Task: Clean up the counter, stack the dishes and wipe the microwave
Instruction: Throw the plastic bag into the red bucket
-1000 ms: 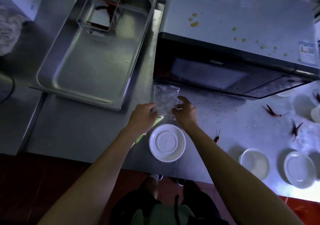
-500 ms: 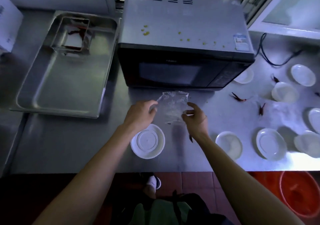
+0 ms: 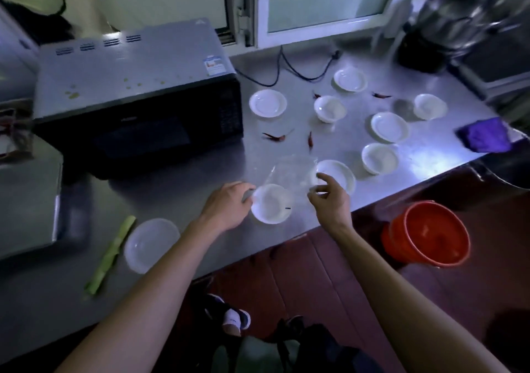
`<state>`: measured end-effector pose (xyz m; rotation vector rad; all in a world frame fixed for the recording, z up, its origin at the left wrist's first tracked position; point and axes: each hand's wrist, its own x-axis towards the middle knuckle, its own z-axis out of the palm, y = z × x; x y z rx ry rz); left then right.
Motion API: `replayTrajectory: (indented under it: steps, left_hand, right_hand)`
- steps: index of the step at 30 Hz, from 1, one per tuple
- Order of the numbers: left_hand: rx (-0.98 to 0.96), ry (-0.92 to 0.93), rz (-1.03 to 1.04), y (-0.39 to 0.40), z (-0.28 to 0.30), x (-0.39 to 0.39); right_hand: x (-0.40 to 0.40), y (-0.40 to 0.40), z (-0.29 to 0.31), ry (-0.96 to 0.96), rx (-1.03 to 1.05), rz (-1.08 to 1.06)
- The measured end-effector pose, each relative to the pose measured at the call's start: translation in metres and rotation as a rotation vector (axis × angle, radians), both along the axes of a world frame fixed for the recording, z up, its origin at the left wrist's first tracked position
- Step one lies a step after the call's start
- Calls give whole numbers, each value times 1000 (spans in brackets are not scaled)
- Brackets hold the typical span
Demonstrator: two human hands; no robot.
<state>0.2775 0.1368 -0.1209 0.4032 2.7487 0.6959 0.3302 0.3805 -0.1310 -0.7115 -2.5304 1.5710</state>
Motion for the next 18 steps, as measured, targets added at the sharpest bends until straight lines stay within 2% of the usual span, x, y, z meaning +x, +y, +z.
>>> replayTrajectory:
  steps: [10, 18]
  left_hand:
    - [-22, 55, -291, 184, 19, 30]
    - [-32, 6, -533, 295, 16, 47]
  right_hand:
    - [106, 165, 13, 99, 25, -309]
    - [162, 243, 2, 106, 24, -510]
